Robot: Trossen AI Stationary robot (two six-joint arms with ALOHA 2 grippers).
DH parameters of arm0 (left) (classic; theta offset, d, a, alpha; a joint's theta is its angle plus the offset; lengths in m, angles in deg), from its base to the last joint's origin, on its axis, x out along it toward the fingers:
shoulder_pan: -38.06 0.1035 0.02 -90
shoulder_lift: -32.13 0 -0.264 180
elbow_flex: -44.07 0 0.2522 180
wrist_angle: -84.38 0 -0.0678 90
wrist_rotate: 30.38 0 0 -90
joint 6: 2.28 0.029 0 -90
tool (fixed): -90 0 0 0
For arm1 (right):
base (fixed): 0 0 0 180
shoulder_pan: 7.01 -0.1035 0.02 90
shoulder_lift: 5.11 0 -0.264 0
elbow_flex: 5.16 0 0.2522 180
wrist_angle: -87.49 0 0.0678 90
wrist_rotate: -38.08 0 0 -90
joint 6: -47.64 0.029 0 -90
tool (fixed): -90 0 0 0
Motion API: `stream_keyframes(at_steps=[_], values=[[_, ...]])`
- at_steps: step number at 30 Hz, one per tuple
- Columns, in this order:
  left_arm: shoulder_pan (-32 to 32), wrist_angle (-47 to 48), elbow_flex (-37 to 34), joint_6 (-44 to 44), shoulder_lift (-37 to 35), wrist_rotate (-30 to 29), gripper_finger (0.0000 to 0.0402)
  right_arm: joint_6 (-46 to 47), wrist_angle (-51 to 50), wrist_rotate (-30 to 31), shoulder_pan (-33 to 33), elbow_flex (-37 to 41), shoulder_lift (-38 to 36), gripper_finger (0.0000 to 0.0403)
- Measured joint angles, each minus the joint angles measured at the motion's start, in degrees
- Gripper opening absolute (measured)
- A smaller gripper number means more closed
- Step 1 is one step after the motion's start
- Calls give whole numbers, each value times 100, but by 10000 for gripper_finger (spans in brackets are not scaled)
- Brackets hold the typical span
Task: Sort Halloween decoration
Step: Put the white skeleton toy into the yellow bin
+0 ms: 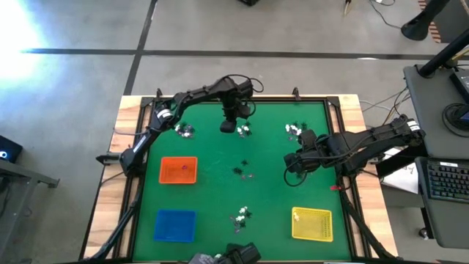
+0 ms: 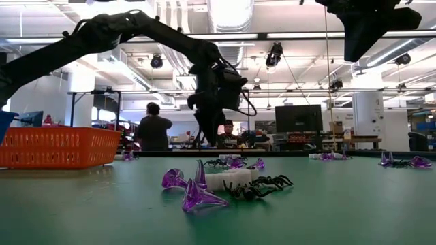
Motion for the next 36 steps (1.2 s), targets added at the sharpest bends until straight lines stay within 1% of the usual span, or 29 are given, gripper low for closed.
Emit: stream_keyframes(at_steps=[2,7,9,12,16,20,22,26,28,30,32,33,36], values=[[4,78,28,-65,1,34,136,-51,0,0,0,0,0,52],[2,714,31,-507,0,39,130,-58,-1,1,0,0,0,52],[2,800,31,-585,-6,54,127,-97,-2,29,0,0,0,52],[4,530,30,-666,-52,465,123,-206,-2,112,0,0,0,52],[-2,-90,101,-991,-72,999,123,-245,-2,207,0,0,0,52],[-7,-816,167,-1354,-72,1088,123,-245,0,351,0,0,0,52],[-7,-882,326,-1488,-72,1071,123,-294,0,363,0,0,0,52],[-38,-463,888,-1536,-87,976,123,-472,-1,369,0,0,0,52],[-119,-781,762,-1676,-357,860,123,-506,-2,417,0,0,0,52],[-254,-986,726,-1652,-561,495,123,-516,0,526,0,0,0,52],[-369,-1017,730,-1652,-650,66,123,-523,-4,545,0,0,0,52],[-414,-1012,730,-1705,-660,-52,123,-537,0,552,0,-2,0,52],[-547,-882,715,-1838,-654,-128,123,-540,2,551,0,-2,0,52]])
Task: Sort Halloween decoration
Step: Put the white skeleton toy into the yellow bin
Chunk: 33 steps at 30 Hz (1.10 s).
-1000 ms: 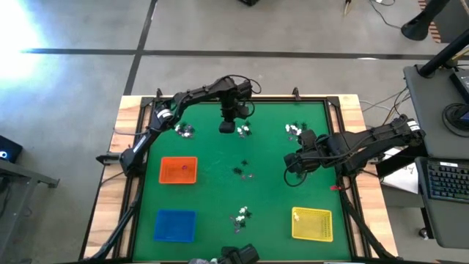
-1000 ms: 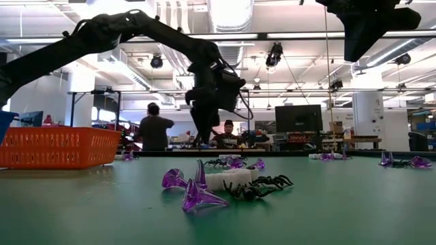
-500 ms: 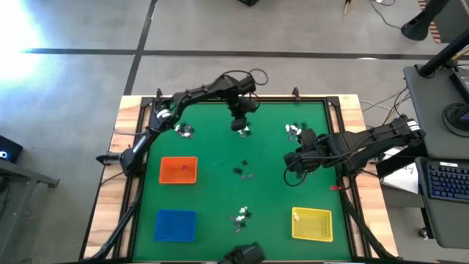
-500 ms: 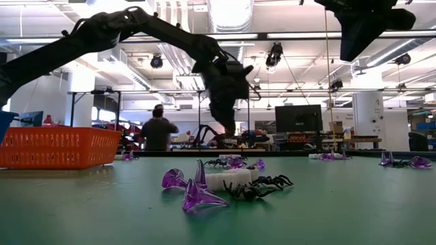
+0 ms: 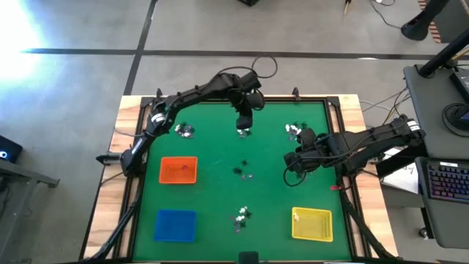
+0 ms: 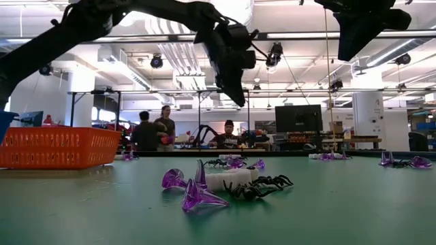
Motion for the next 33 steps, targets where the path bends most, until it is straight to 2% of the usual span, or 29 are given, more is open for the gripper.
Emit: stream_keyframes(at_steps=[9,15,24,27,29,33], values=[[-16,19,-76,-278,70,-51,123,18,44,-37,0,0,0,52],[122,757,-87,-136,-83,-98,123,-561,479,-50,158,0,0,52],[178,994,-114,-119,-898,-106,123,-2372,2093,176,1130,0,36,52],[191,1156,-116,-104,-1137,-268,123,-2981,2565,195,1543,0,138,52],[208,1211,-153,-99,-1302,-455,123,-3452,2888,-53,1833,0,244,52],[219,1229,-238,-38,-1612,-548,123,-4319,3561,-1040,2407,2,609,52]])
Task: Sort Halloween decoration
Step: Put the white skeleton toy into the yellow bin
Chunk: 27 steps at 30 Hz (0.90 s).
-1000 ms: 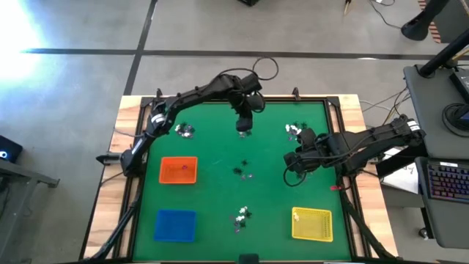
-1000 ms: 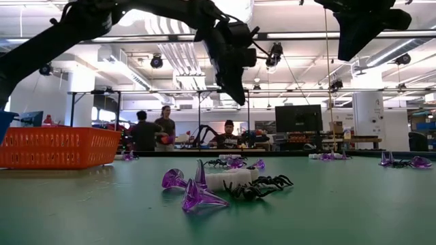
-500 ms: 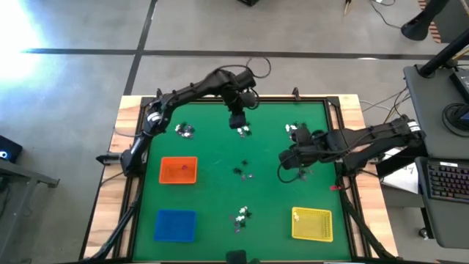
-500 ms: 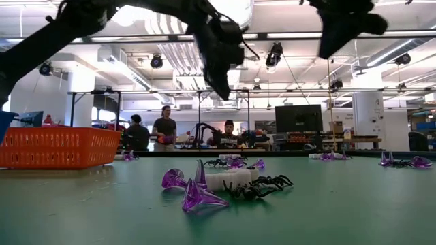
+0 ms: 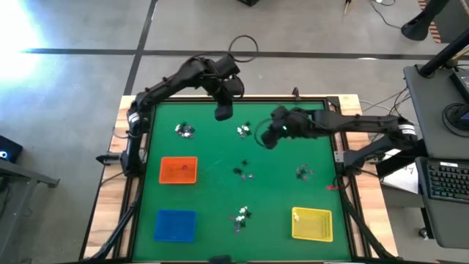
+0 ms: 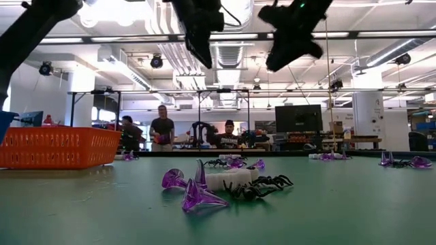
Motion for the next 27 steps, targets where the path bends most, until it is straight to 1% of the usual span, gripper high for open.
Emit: stream_keyframes(at_steps=[3,5,8,12,15,20,23,27], values=[[4,14,-21,-22,-119,-2,123,-439,428,-648,358,2,381,52],[21,90,-26,-28,-173,-83,123,-602,615,-920,559,2,635,52],[79,281,-31,-46,-298,-314,123,-856,718,-1078,786,-17,1008,52],[208,444,-31,-133,-478,-347,123,-1314,745,-1258,994,-242,1472,52],[319,520,-31,-152,-615,-349,123,-1534,748,-1669,1154,-488,1857,52],[530,627,-31,-298,-809,-351,123,-1494,726,-2407,1441,-962,2549,52],[620,802,-31,-345,-855,-358,123,-1559,686,-2510,1534,-1271,2862,52],[684,1003,-31,-389,-915,-356,123,-1948,504,-2514,1562,-1708,3169,52]])
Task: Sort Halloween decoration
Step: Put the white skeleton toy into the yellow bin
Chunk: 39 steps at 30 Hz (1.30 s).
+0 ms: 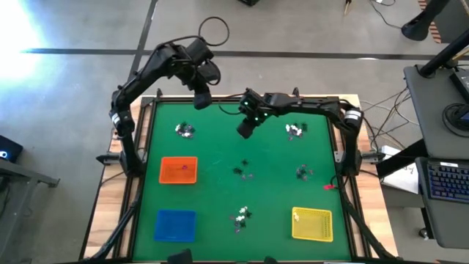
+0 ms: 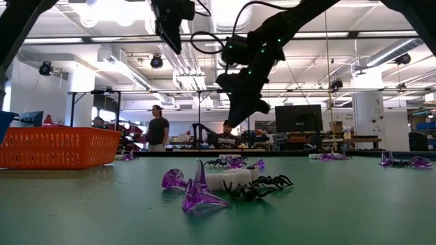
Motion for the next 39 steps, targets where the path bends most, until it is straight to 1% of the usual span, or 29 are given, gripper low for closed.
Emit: stream_keyframes(at_steps=[4,11,17,23,39], values=[[11,20,0,0,-40,1,123,-194,-112,-1,25,-303,298,52],[21,89,0,2,-238,2,123,-372,-755,68,135,-603,771,52],[64,99,0,2,-434,0,123,-393,-712,213,197,-741,1011,52],[104,96,0,1,-553,0,123,-402,-718,203,195,-817,1209,52],[135,101,0,2,-581,-33,123,-293,-721,193,210,-839,1486,52]])
